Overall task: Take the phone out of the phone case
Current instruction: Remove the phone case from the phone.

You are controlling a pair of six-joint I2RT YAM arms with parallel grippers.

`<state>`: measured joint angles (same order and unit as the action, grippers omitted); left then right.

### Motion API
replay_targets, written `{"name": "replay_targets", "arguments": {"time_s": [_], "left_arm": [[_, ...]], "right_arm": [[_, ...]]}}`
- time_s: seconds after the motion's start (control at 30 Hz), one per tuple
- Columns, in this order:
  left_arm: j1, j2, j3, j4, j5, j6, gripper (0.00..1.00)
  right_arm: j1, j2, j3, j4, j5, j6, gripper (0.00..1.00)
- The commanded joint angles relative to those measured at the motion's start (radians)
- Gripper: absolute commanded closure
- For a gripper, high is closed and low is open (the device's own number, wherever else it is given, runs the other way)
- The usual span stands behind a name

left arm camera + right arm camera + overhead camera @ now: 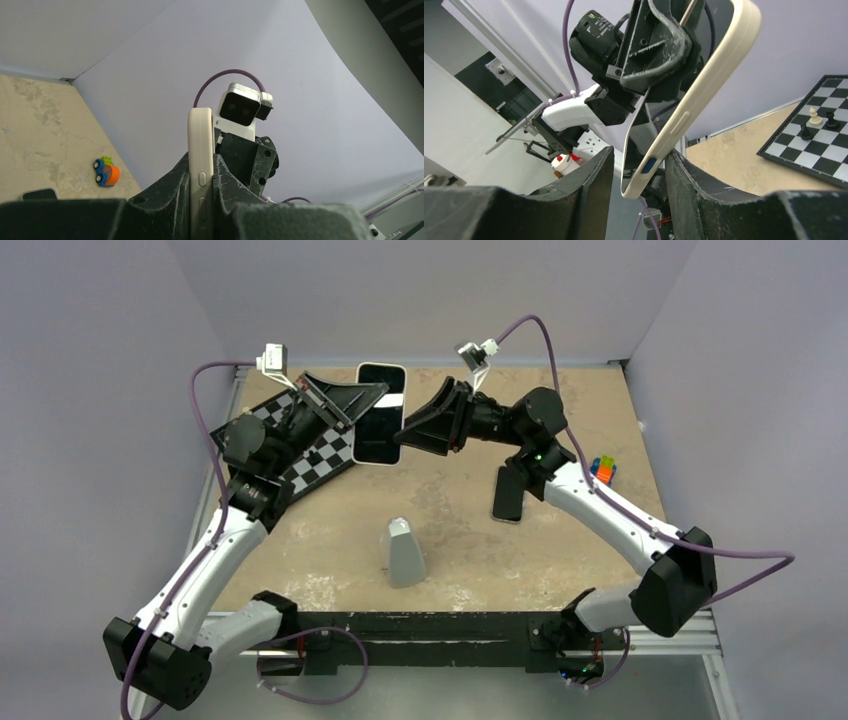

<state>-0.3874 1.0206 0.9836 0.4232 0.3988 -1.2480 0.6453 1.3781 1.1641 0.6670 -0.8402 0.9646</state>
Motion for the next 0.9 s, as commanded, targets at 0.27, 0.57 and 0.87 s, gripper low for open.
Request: {"name": "replay_targets", "arguments": {"time_s": [0.27, 0.57, 0.87], "left_arm": [[0.001, -0.001, 0.018, 0.091, 0.075, -0.052, 1.0], [0.015, -0.044, 0.151, -0.398, 0.143, 0.239, 0.35], [0.025, 0.062, 0.328, -0.633, 0.431, 0.454, 0.51]], "right_arm": [[0.015, 0.079, 0.172, -0.031, -0.077, -0.079, 0.62], [-0.021, 0.086, 0.247, -0.215, -0.19, -0.19, 1.0], [-0.038, 0.118, 0.34, -0.468, -0.35, -0.363, 1.0]]}}
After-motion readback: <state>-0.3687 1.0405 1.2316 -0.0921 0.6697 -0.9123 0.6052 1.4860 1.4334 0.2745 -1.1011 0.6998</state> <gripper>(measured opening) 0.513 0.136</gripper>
